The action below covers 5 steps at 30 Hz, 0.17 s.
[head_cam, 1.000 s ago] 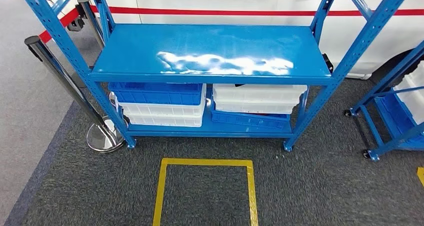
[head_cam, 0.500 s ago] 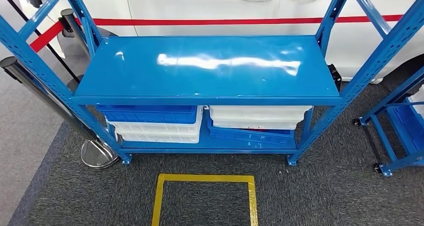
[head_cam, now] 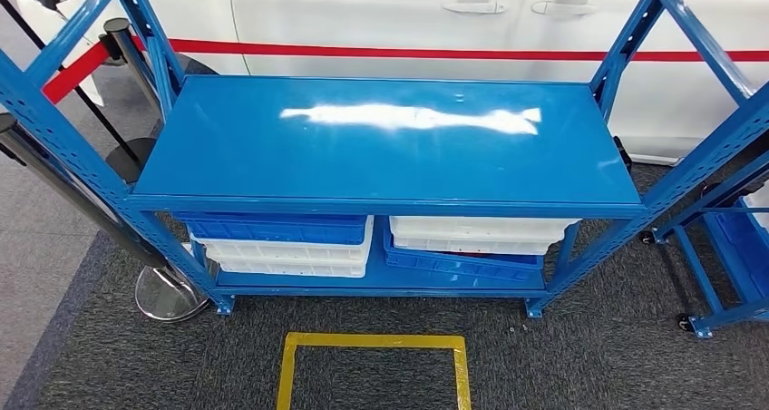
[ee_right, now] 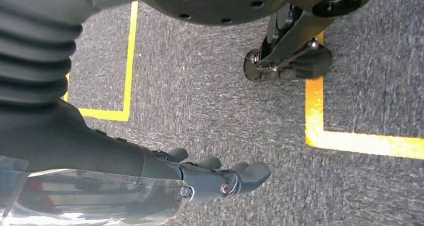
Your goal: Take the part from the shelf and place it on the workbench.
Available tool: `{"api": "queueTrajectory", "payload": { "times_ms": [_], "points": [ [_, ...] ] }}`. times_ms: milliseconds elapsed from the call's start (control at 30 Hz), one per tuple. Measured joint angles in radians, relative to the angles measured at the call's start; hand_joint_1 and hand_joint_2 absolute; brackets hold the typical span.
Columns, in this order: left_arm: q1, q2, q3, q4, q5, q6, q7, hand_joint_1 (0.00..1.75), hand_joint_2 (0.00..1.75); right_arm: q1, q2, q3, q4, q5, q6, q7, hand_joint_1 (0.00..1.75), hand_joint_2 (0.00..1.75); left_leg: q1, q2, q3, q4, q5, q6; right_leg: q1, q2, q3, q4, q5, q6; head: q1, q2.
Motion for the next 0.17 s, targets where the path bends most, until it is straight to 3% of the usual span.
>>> {"api": "queueTrajectory", "payload": {
  "times_ms": [167],
  "points": [
    [0.008, 0.007, -0.065, 0.000, 0.008, -0.002, 0.025, 0.00, 1.75, 0.004, -0.006, 0.002, -0.007, -0.013, 0.006, 0.000, 0.00, 1.75, -0.002, 0.000, 0.004, 0.000, -0.006, 0.006, -0.001, -0.001, 0.008, -0.009, -0.003, 0.006, 0.000, 0.000]
  ]
}}
